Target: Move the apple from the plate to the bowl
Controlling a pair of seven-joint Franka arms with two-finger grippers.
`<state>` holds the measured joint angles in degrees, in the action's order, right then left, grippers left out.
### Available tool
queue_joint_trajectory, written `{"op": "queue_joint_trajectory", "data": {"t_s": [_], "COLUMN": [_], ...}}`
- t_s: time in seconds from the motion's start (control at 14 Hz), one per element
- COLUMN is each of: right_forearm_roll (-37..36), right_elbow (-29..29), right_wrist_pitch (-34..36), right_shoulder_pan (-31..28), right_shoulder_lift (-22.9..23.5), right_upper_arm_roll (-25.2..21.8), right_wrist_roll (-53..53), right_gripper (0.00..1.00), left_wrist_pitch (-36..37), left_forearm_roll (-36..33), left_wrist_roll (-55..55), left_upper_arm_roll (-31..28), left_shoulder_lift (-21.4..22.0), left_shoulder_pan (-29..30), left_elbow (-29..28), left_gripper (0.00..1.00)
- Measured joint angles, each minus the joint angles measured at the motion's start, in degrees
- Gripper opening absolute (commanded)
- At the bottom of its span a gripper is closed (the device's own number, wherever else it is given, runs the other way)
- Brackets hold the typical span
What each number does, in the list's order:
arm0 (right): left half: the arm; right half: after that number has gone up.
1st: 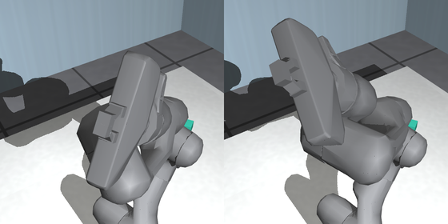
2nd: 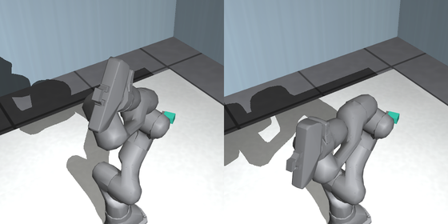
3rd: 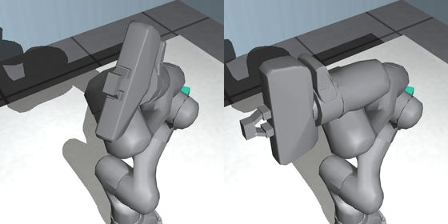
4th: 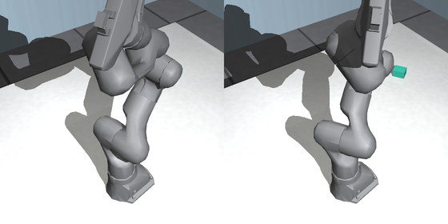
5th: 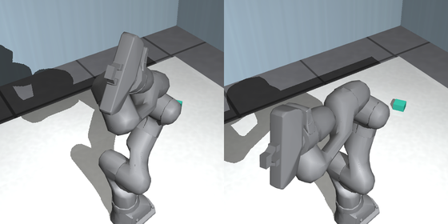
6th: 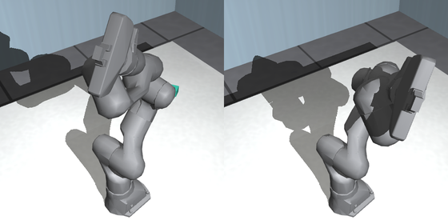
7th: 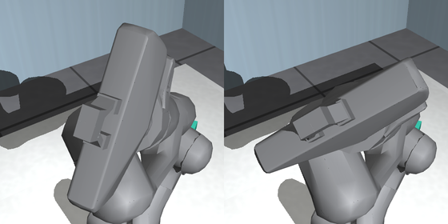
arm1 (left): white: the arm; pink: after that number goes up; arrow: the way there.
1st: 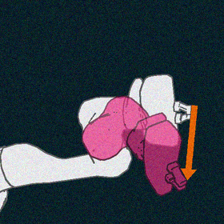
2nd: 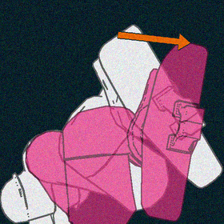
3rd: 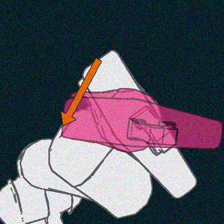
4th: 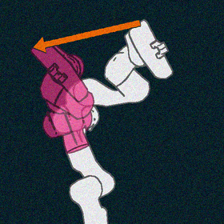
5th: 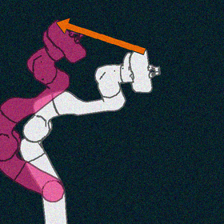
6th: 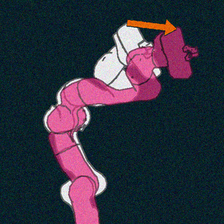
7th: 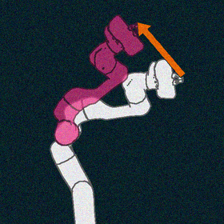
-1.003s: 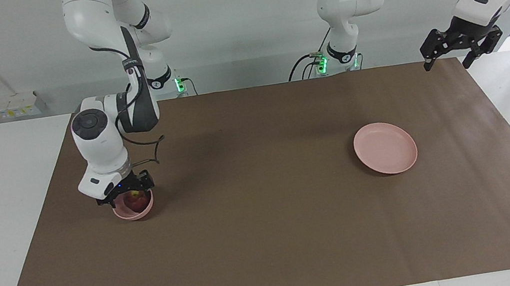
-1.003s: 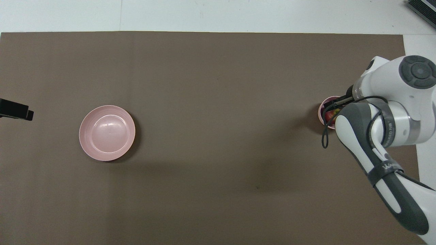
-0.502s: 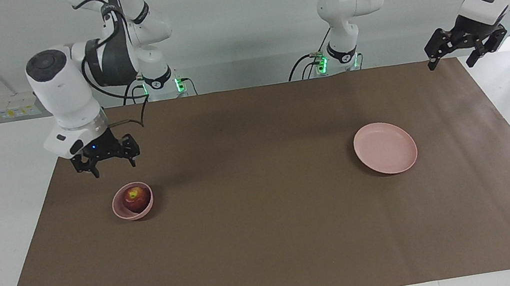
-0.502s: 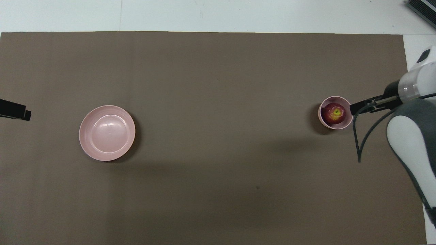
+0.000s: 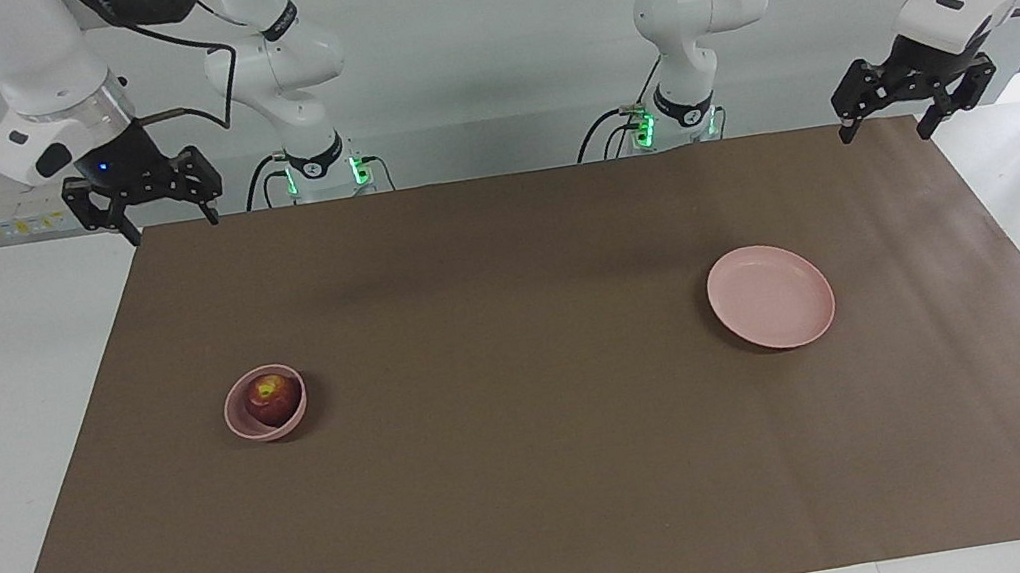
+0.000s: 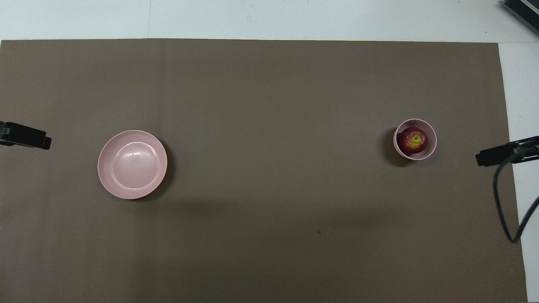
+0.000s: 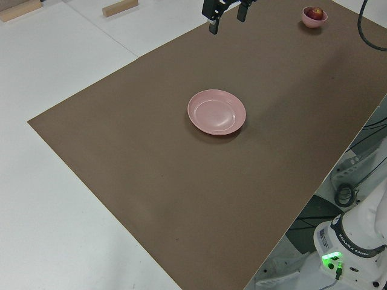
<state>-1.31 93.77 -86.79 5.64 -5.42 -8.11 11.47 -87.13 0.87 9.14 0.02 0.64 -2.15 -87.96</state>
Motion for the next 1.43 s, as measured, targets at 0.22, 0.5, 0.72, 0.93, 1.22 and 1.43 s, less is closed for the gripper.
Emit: {"op": "queue_joint_trajectory", "data": {"t_s": [0.22, 0.5, 0.72, 0.93, 1.22, 1.43], "right_forearm_roll": [0.00, 0.00, 0.00, 0.00, 0.00, 0.00], "right_elbow": [0.12, 0.10, -1.15, -1.65, -1.54, -1.89], "right_wrist_pitch": [0.70, 0.93, 3.16, 3.88, 4.05, 3.42], "right_shoulder_pan": [-0.01, -0.69, -1.27, -1.38, -2.12, -2.22], "right_shoulder_lift": [-1.03, -0.91, -0.96, -1.00, -1.03, -0.83], "right_upper_arm_roll": [-0.01, -0.79, -0.69, -0.47, 0.34, 0.62], "right_wrist_roll": [0.00, 0.00, -1.51, -4.44, -4.57, -4.65], "right_gripper": [1.00, 1.00, 1.00, 1.00, 1.00, 1.00], "left_wrist_pitch": [-0.04, -0.04, -0.04, -0.04, -0.04, -0.04], "left_forearm_roll": [0.00, 0.00, 0.00, 0.00, 0.00, 0.00], "left_wrist_roll": [0.00, 0.00, 0.00, 0.00, 0.00, 0.00], "left_upper_arm_roll": [-0.18, -1.91, -2.57, -2.68, -2.68, -2.68], "left_shoulder_lift": [0.00, 0.00, 0.01, 0.02, 0.02, 0.03], "left_shoulder_pan": [-0.95, -1.91, -1.88, -1.88, -1.88, -1.88], "left_elbow": [0.00, 0.00, 0.00, 0.00, 0.00, 0.00], "left_gripper": [1.00, 1.00, 1.00, 1.00, 1.00, 1.00]}}
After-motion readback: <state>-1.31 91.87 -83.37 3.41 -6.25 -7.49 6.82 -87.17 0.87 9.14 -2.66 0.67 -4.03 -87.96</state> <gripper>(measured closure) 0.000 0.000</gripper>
